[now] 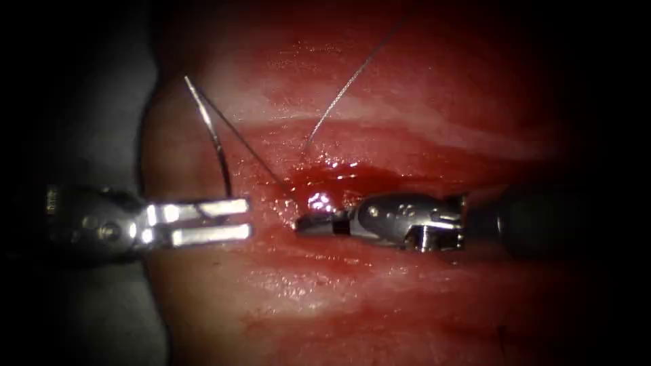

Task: Wound Closure

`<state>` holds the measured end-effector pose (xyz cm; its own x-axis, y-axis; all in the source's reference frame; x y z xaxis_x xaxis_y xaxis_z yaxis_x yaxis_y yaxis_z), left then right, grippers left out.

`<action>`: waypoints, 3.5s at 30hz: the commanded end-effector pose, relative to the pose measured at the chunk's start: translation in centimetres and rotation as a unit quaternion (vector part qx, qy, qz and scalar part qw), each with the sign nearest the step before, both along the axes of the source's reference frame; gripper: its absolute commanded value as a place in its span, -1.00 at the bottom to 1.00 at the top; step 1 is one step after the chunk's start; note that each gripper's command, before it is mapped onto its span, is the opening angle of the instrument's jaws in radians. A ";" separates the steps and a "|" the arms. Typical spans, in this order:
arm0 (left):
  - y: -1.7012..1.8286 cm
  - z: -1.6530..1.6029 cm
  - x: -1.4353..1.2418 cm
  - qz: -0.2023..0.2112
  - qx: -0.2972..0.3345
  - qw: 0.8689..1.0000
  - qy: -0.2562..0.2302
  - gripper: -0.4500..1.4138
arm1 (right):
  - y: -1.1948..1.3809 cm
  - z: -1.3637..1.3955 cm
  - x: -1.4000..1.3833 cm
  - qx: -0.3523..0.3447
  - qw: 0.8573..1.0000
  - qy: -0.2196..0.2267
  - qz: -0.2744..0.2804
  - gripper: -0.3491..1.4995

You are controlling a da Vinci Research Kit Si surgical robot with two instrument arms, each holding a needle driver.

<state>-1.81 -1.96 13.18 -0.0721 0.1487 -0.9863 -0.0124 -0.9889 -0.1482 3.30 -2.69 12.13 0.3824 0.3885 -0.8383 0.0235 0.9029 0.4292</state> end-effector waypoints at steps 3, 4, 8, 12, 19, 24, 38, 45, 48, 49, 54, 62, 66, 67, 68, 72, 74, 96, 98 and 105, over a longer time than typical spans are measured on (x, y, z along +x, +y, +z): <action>-0.12 0.09 -0.01 0.002 0.011 1.000 -0.001 -1.00 | -0.17 -0.10 0.06 0.006 1.000 0.002 -0.002 -1.00; -0.13 0.10 0.00 0.003 0.013 1.000 -0.002 -1.00 | -0.20 -0.14 0.05 0.007 1.000 0.002 -0.002 -1.00; -0.20 0.14 0.09 0.005 0.018 1.000 -0.003 -1.00 | -0.44 -0.35 0.02 0.008 1.000 0.004 -0.006 -1.00; -0.44 0.21 0.16 0.005 0.021 1.000 0.000 -1.00 | -0.73 -0.57 0.02 0.008 1.000 0.005 -0.009 -1.00; -0.70 0.32 0.21 0.002 0.021 1.000 0.006 -1.00 | -1.25 -1.18 0.20 0.008 1.000 0.013 -0.015 -1.00; -0.67 0.30 0.23 0.003 0.022 1.000 0.005 -1.00 | -1.39 -1.64 0.39 0.007 0.999 0.028 -0.019 -1.00; -0.05 0.29 1.00 -0.034 0.059 0.997 0.045 -1.00 | -0.75 -1.67 0.40 -0.038 0.999 0.013 0.028 0.72; -0.05 0.38 1.20 -0.045 0.065 0.995 0.056 -1.00 | -0.52 -1.40 0.13 -0.082 0.995 -0.015 0.047 0.54; -0.05 0.38 1.17 -0.042 0.066 0.995 0.054 -1.00 | -0.43 -1.23 0.09 -0.117 0.991 -0.038 0.057 0.51; -0.06 0.38 1.15 -0.040 0.066 0.996 0.052 -1.00 | -0.40 -1.17 0.09 -0.124 0.990 -0.044 0.058 0.51; -0.12 0.41 0.99 -0.035 0.070 0.996 0.043 -1.00 | -0.27 -0.85 0.10 -0.135 0.987 -0.066 0.063 0.56; -0.21 0.50 0.77 -0.029 0.074 0.996 0.038 -1.00 | -0.17 -0.46 0.18 -0.152 0.983 -0.077 0.070 0.56; -0.22 0.51 0.76 -0.028 0.077 0.996 0.036 -1.00 | -0.19 -0.31 0.30 -0.155 0.983 -0.071 0.068 0.52; -0.22 0.51 0.76 -0.028 0.077 0.996 0.036 -1.00 | -0.19 -0.27 0.32 -0.156 0.983 -0.071 0.069 0.51; -0.22 0.51 0.76 -0.028 0.077 0.996 0.036 -1.00 | -0.19 -0.24 0.33 -0.157 0.983 -0.072 0.068 0.47; -0.21 0.50 0.75 -0.028 0.077 0.996 0.036 -1.00 | -0.22 -0.08 0.31 -0.162 0.982 -0.079 0.059 0.09; -0.21 0.50 0.75 -0.028 0.077 0.996 0.036 -1.00 | -0.26 -0.01 0.24 -0.166 0.981 -0.078 0.057 -0.40; -0.26 0.50 0.67 -0.024 0.077 0.996 0.033 -1.00 | -0.71 -1.10 -0.19 -0.167 0.984 -0.051 0.040 -1.00; -0.29 0.50 0.65 -0.023 0.076 0.996 0.032 -1.00 | -0.91 -1.38 -0.16 -0.162 0.985 -0.043 0.034 -1.00; -0.41 0.47 0.59 -0.014 0.075 0.997 0.030 -1.00 | -1.48 -2.12 0.00 -0.155 0.988 -0.021 0.021 -1.00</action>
